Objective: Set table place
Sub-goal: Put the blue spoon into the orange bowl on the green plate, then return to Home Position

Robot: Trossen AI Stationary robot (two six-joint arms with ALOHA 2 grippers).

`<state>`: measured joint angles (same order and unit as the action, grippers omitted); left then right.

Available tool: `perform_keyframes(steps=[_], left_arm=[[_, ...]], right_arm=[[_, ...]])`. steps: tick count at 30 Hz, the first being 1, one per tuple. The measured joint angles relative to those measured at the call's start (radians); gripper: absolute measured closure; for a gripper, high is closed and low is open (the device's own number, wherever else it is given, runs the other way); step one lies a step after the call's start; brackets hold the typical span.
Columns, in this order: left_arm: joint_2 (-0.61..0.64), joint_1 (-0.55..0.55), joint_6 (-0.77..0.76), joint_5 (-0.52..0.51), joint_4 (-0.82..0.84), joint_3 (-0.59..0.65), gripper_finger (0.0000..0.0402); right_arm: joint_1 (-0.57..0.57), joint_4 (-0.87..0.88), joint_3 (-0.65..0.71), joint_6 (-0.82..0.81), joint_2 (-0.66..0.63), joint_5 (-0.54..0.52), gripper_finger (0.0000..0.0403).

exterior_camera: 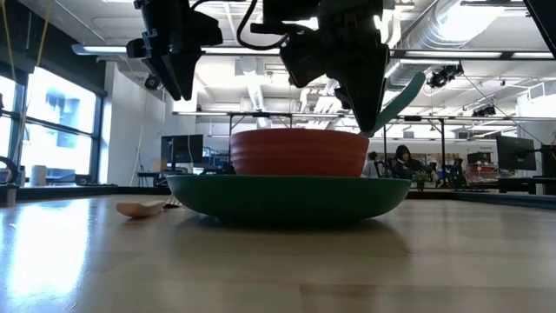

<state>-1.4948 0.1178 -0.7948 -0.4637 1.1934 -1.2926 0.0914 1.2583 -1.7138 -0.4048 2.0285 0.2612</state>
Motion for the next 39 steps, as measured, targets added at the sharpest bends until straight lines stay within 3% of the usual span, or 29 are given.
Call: perform_keyframes(steps=[11, 21, 34, 36, 39], left_arm=[[0.0, 0.0, 0.002, 0.0, 0.0, 0.0, 0.027], [0.0, 0.0, 0.004, 0.0, 0.002, 0.0, 0.027], [0.0, 0.0, 0.019, -0.022, 0.006, 0.0, 0.0271], [0.0, 0.0, 0.034, -0.03, 0.006, 0.0, 0.0271], [0.0, -0.009, 0.043, -0.075, 0.019, 0.0, 0.0277]], right_arm=[[-0.002, 0.011, -0.013, -0.035, 0.0, -0.026, 0.0329], [-0.029, 0.111, -0.198, -0.005, 0.0, -0.14, 0.0329], [-0.032, 0.117, -0.212, -0.032, 0.006, -0.186, 0.0329], [-0.032, 0.115, -0.226, -0.024, 0.006, -0.216, 0.0329], [-0.028, 0.197, -0.265, -0.015, 0.006, -0.344, 0.0329]])
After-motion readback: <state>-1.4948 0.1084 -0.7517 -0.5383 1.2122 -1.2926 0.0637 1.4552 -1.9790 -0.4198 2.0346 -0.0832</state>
